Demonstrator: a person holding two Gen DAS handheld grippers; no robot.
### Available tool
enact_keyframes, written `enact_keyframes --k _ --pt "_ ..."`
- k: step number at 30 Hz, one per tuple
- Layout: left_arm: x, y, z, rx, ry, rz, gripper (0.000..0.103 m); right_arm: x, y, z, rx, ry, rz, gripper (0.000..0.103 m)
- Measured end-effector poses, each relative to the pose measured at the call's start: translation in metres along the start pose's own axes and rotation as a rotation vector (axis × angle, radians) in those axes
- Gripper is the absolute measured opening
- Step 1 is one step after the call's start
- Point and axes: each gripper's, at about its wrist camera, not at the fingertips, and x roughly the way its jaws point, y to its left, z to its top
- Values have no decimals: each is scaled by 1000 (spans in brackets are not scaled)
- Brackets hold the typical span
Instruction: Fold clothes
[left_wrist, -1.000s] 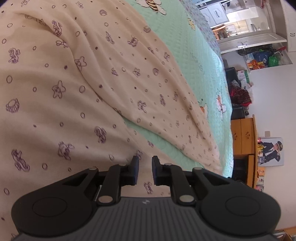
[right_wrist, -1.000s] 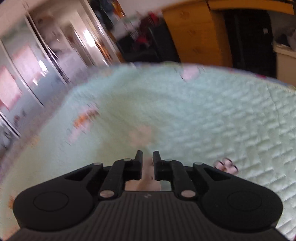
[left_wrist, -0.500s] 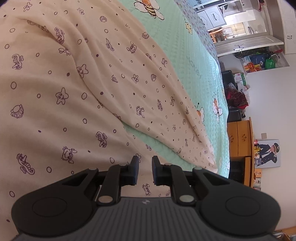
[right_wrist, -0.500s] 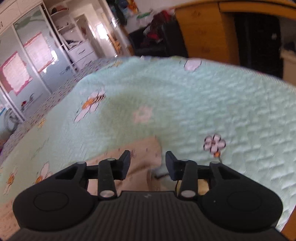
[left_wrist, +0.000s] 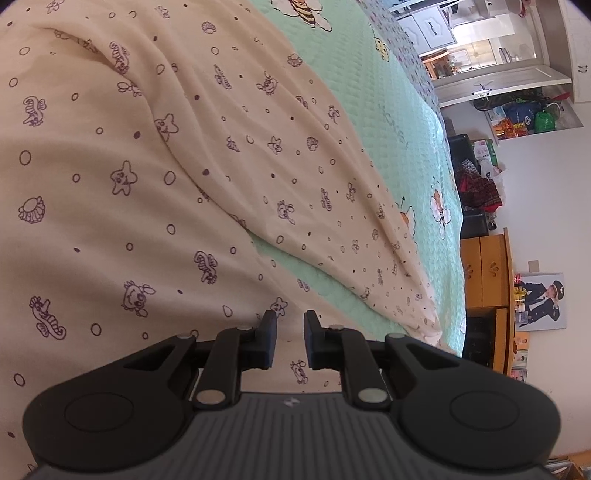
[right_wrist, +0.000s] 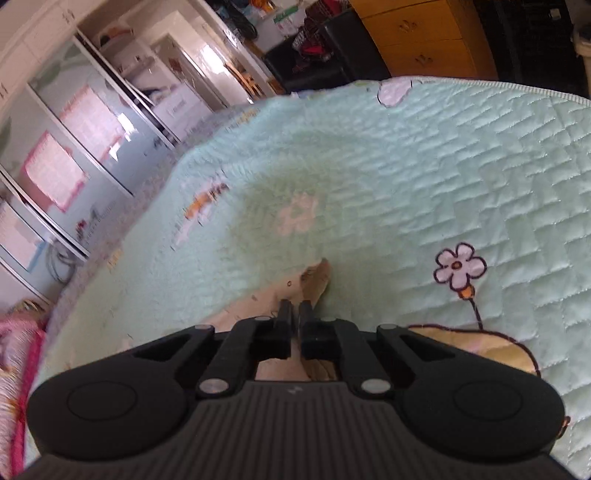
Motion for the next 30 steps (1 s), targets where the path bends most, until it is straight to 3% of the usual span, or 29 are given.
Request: enact_keyframes --k 4,10,14,17,19,21,25,28,30 --pt "3 3 -1 -3 11 1 15 -9 -5 0 26 -35 76 5" --pt "2 5 -2 -4 15 0 15 -4 -11 0 42 2 76 6" --pt "1 6 -3 -6 14 4 15 -1 -14 1 53 26 76 26" --pt "1 5 -3 -7 14 6 15 7 -17 -1 58 56 70 26" --pt "0 5 -2 -6 14 7 15 6 -17 -1 52 39 84 21" --pt "1 6 -2 -5 14 7 15 0 -16 -1 39 10 105 4" --pt "1 7 -1 -5 11 3 15 -26 -2 1 -53 -45 251 1" --pt "0 7 -2 -7 12 0 15 -35 9 0 -183 30 251 1" --pt "-1 8 -3 -8 13 -2 15 -26 6 -3 -245 140 139 1"
